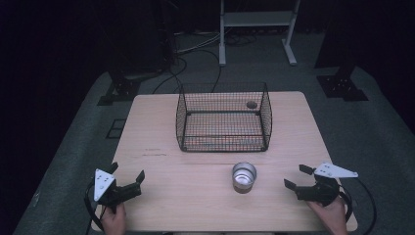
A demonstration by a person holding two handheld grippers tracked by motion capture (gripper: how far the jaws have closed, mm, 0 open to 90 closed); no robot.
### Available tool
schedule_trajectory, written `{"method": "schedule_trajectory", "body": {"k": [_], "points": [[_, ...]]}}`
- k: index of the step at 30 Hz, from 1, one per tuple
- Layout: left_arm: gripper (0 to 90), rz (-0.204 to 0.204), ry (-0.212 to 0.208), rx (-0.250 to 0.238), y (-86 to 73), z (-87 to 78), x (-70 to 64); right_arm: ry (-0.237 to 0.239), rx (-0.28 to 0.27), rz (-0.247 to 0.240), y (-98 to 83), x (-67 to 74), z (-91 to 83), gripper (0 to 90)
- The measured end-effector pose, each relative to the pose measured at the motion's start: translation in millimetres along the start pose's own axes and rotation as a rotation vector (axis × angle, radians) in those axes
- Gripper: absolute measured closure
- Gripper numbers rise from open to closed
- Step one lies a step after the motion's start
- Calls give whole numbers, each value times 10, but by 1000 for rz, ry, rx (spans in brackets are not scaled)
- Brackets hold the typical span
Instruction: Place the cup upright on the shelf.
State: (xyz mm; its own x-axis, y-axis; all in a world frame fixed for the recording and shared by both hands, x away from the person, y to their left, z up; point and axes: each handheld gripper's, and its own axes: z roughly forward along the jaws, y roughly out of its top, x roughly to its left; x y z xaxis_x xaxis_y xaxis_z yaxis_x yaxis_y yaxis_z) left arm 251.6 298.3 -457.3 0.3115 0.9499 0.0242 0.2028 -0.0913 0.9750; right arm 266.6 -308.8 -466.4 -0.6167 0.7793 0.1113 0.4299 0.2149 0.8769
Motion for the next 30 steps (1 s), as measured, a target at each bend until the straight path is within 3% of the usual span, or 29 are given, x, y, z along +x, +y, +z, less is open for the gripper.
{"method": "schedule_trajectory", "body": {"k": [11, 30], "points": [[0, 14, -5, 9, -1, 2, -20, 45, 13, -59, 28, 179, 70, 119], [0, 17, -4, 5, 0, -1, -19, 92, 18, -111, 86, 380, 135, 74]]}}
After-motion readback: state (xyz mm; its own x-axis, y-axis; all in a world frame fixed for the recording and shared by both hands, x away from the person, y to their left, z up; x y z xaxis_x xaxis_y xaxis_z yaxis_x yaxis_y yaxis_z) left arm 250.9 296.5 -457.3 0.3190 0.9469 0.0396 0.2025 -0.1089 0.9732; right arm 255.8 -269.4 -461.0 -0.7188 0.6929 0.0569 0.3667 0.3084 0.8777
